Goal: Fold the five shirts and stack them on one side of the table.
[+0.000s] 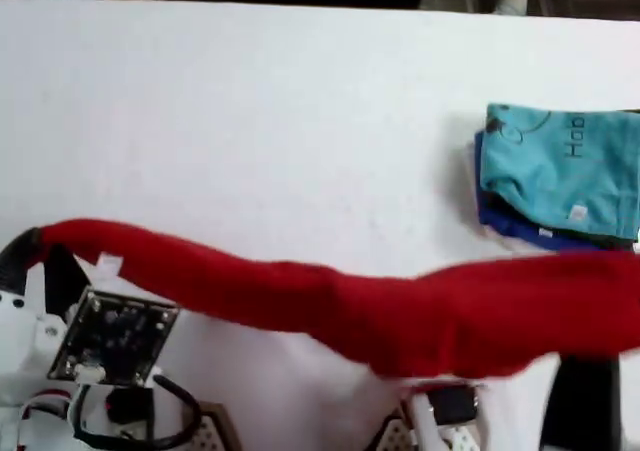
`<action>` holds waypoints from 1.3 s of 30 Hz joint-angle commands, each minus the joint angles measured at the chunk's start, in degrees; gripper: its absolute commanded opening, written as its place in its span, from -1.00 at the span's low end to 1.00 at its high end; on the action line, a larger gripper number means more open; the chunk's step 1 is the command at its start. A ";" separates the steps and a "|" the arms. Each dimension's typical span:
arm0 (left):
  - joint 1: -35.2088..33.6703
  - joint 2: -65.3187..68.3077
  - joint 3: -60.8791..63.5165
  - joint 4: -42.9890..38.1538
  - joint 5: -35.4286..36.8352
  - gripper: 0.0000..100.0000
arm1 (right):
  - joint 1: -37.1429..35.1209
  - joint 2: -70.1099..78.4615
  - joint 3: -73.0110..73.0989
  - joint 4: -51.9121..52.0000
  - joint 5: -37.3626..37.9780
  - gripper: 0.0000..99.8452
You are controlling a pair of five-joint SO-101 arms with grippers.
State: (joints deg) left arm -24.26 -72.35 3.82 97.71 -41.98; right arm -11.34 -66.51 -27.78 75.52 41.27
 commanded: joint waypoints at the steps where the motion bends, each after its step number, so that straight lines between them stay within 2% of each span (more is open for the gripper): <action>1: -0.70 1.32 -1.71 0.18 0.62 -0.95 | -0.40 1.80 -2.90 0.75 -0.44 -0.96; 6: -0.70 1.67 -0.31 0.26 0.62 -0.95 | -0.40 3.65 -0.53 0.66 -0.44 -0.96; 9: -0.97 1.67 4.18 -4.22 0.53 -0.95 | -0.48 7.60 3.96 0.31 -0.53 -0.96; 12: -4.48 4.22 9.54 -11.52 0.35 -0.95 | -2.95 12.35 9.85 -2.42 -0.44 -0.96; 17: -5.36 17.32 12.79 -22.68 0.44 -0.95 | -3.12 19.82 22.86 -14.46 -0.44 -0.96; 23: 1.58 37.27 9.10 -29.54 0.26 -0.95 | -3.03 28.18 36.57 -28.26 -0.09 -0.96; 26: 4.66 47.82 2.42 -29.63 0.26 -0.95 | -1.63 33.27 39.56 -34.33 0.00 -0.96; 30: 6.86 63.03 -12.62 -27.96 0.26 -0.95 | 1.45 41.19 38.24 -41.27 0.00 -0.96; 39: 11.08 96.35 -55.34 -10.99 0.18 -0.95 | 6.99 57.45 27.60 -42.24 0.00 -0.96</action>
State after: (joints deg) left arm -14.15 16.62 -34.77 81.27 -41.80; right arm -6.15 -11.91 5.36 34.64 41.36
